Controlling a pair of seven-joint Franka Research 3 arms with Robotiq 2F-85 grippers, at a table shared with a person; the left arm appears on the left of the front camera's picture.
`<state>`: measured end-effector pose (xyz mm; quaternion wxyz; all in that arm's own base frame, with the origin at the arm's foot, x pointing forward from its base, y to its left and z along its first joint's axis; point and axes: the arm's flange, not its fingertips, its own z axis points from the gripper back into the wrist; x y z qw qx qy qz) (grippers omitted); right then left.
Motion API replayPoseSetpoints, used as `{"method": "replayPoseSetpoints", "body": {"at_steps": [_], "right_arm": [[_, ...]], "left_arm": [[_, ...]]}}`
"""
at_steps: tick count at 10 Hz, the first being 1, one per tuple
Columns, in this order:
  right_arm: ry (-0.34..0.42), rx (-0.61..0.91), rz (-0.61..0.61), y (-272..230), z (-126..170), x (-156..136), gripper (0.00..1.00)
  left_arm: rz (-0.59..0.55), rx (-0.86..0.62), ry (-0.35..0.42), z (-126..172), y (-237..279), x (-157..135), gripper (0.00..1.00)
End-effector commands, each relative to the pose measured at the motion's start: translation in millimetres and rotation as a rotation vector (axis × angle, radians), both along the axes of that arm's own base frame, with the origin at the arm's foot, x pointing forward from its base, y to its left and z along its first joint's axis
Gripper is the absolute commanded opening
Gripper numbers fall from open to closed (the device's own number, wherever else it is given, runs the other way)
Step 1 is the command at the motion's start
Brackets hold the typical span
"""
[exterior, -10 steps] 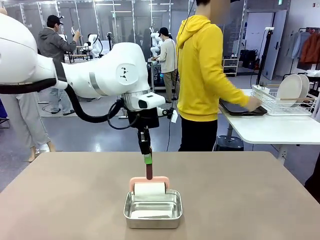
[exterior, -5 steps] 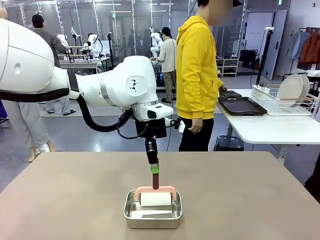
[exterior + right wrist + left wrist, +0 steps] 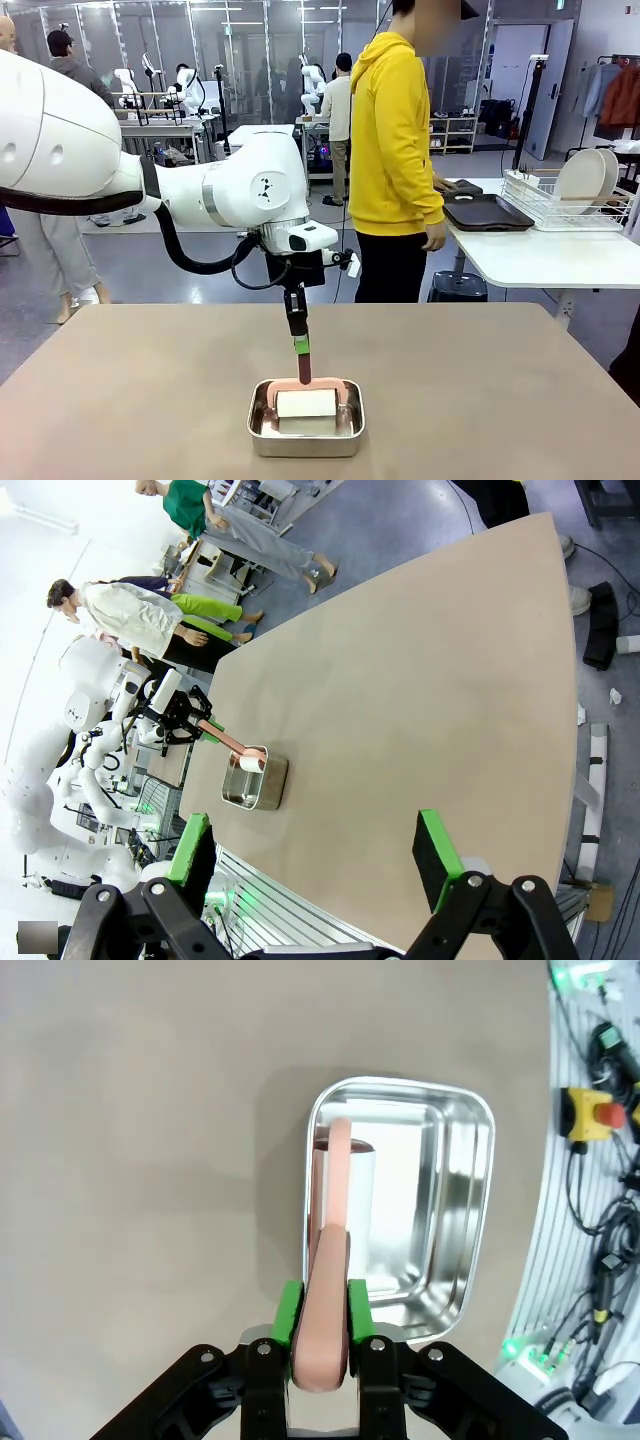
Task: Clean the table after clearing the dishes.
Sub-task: Place the Lint Roller back on top of the Airtight Container.
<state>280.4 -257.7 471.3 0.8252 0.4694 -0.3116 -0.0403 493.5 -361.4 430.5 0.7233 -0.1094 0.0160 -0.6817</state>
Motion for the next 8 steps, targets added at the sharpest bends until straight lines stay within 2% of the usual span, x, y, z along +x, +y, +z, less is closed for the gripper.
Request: {"method": "replayPoseSetpoints", "body": {"at_steps": [1, 2, 4, 6, 7, 8], "right_arm": [[-0.019, 0.001, 0.001, 1, 0, -1, 1.0], [-0.019, 0.001, 0.001, 1, 0, -1, 1.0], [-0.019, 0.001, 0.001, 1, 0, -1, 1.0], [-0.019, 0.001, 0.001, 1, 0, -1, 1.0], [-0.019, 0.001, 0.001, 1, 0, -1, 1.0], [-0.019, 0.001, 0.001, 1, 0, -1, 1.0]], "left_arm": [[0.002, 0.044, -0.049, 2, 5, 3, 0.54], [0.007, 0.036, -0.054, 5, 6, 4, 0.74], [0.013, 0.019, -0.041, 8, 10, 5, 1.0], [0.019, 0.015, -0.044, 11, 13, 5, 1.0], [0.029, 0.013, -0.049, 13, 15, 5, 0.95], [0.049, 0.013, -0.056, 14, 18, 5, 1.0]]}}
